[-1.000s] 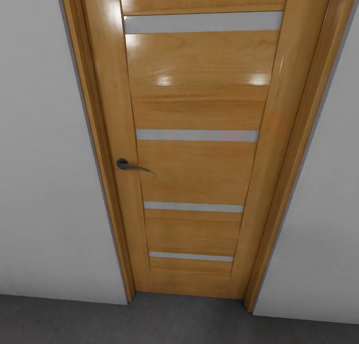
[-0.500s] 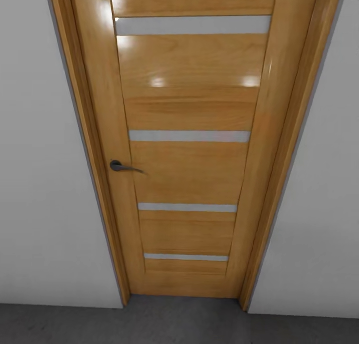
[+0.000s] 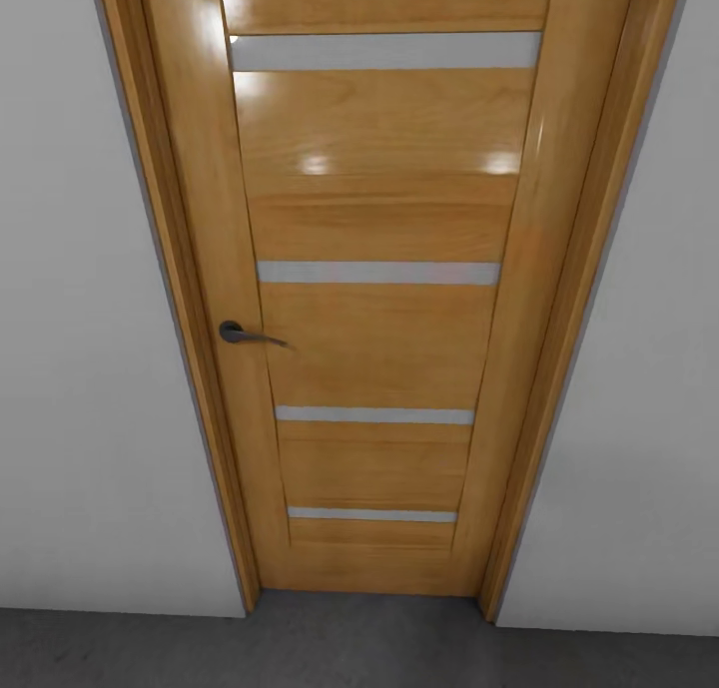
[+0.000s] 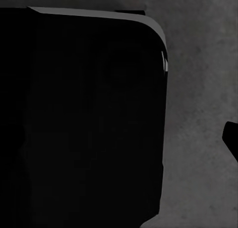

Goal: Move the two storage containers from the living room to the garage. In the garage, place one container on the floor and stack the other container on top of it (either order is fine).

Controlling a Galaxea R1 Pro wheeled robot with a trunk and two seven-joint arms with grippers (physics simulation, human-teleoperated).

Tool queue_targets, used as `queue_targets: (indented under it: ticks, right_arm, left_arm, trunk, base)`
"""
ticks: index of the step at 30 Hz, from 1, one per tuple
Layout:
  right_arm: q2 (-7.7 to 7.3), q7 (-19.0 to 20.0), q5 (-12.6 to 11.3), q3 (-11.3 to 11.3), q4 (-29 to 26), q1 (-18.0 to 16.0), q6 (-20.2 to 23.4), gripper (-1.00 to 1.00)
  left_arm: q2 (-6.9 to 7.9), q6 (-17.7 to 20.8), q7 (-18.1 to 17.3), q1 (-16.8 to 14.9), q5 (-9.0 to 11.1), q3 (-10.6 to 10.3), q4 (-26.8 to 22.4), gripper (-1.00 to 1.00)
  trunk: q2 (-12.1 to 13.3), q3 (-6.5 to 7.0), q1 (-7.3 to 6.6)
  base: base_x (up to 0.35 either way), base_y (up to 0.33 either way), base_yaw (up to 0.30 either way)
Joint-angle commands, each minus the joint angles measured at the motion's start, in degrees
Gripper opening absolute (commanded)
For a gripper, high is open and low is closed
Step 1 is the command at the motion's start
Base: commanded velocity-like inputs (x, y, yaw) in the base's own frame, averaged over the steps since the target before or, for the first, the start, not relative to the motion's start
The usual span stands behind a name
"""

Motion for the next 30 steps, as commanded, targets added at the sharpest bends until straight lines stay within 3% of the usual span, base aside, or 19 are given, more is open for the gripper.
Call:
queue_targets:
  ticks: [1,20,21,22,24,26,30]
  right_arm:
    - [-0.04,0.00,0.01,0.02,0.00,-0.01,-0.15,1.00]
    - [-0.20,-0.25,0.16,0.08,-0.03,-0.01,-0.25,1.00]
    - [-0.54,-0.35,0.21,0.00,-0.60,-0.01,-0.14,1.00]
    - [-3.59,-0.33,0.20,-0.14,-3.71,-0.01,0.32,1.00]
    - [-6.16,-0.35,0.18,-0.23,-6.28,-0.01,0.40,1.00]
    - [-8.20,-0.27,0.21,-0.32,-8.90,-0.01,0.40,1.00]
    - [-9.90,-0.11,0.35,-0.26,-15.80,-0.01,0.82,1.00]
  left_arm:
    - [0.00,-0.16,0.02,-0.02,0.35,0.05,0.02,1.00]
    - [0.08,-0.16,0.03,-0.02,0.97,-0.17,-0.45,1.00]
    - [0.09,-0.10,0.13,-0.02,3.01,-0.23,-2.11,1.00]
    - [0.09,-0.08,0.12,-0.02,6.74,-0.30,-3.40,1.00]
    - [0.19,-0.09,0.07,-0.02,8.98,-0.35,-3.70,1.00]
    - [0.30,-0.10,0.04,-0.02,10.22,-0.32,-3.86,1.00]
    - [0.35,-0.14,0.02,-0.02,11.18,-0.34,-3.92,1.00]
  trunk:
    - [-0.03,-0.05,0.00]
    - [-0.03,-0.05,0.00]
    - [-0.03,-0.05,0.00]
    - [-0.03,-0.05,0.00]
    - [-0.03,-0.05,0.00]
    - [-0.03,-0.05,0.00]
    - [-0.03,-0.05,0.00]
  base:
    - [0.000,0.000,0.000]
    - [0.000,0.000,0.000]
    - [0.000,0.000,0.000]
    - [0.000,0.000,0.000]
    - [0.000,0.000,0.000]
    - [0.000,0.000,0.000]
    - [0.000,0.000,0.000]
